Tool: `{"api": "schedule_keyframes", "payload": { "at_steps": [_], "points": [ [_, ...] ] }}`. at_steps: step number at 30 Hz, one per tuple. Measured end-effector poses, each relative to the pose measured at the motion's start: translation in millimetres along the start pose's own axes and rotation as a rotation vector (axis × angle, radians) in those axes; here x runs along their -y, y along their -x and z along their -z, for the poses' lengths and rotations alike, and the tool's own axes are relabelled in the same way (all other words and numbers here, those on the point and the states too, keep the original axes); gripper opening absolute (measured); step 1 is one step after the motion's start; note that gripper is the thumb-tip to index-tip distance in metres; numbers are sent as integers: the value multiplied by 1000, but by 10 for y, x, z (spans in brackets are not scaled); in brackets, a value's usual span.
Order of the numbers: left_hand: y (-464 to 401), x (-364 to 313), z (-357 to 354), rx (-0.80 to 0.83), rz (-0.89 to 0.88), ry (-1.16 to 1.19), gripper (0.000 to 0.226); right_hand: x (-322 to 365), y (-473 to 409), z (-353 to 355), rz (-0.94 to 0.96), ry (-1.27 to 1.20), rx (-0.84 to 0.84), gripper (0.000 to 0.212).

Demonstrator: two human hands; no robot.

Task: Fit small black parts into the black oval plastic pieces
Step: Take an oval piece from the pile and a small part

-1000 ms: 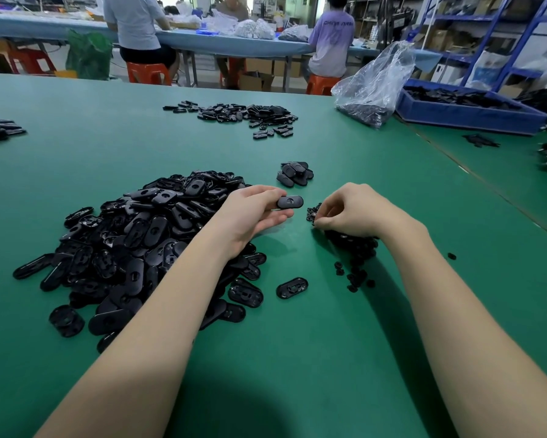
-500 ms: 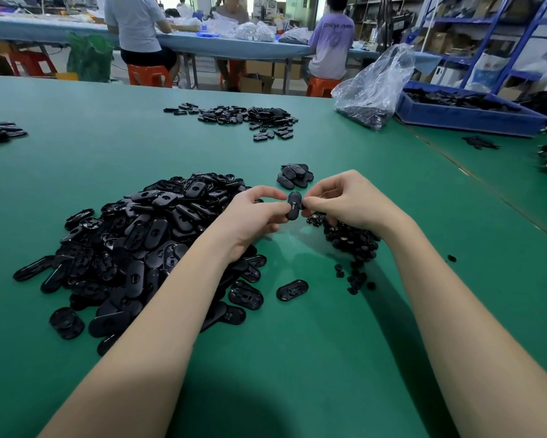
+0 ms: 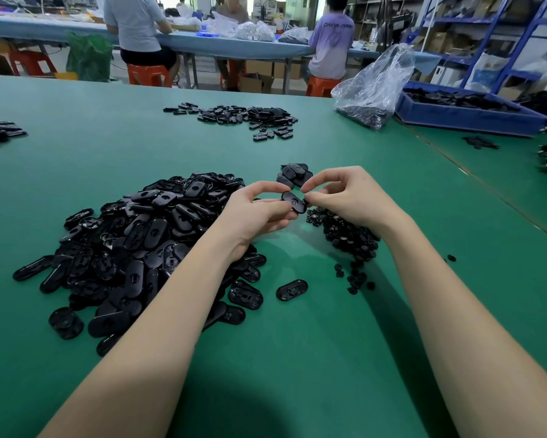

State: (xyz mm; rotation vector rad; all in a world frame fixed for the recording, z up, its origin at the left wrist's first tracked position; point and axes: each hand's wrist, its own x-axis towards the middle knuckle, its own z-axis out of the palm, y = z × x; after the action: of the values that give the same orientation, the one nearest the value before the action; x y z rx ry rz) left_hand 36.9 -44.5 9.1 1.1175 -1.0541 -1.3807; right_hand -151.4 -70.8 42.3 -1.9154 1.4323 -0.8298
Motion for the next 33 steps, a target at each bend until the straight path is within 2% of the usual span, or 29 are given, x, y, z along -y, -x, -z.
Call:
{"api": "schedule_keyframes", "payload": {
  "at_steps": [7,16,21,27,33],
  "points": [
    [-49,36,29,-97,-143,-160,22,26,-15,54,-31,-79,-51,12],
    [-19,60,-18,-136,-393,-347,23,76,-22,9,-73,-155,-7,6],
    [-21,77,-39,-147,-451,-432,25,96,-39,-48,-76,-182,-74,2],
    [-28,82,-38,-161,-470,-441,25,101,-24,-45,-114,-265,-63,5],
    [-18,90,-35,-179,-489,-480,25,129,-4,-51,-131,-241,-64,5]
  ]
}}
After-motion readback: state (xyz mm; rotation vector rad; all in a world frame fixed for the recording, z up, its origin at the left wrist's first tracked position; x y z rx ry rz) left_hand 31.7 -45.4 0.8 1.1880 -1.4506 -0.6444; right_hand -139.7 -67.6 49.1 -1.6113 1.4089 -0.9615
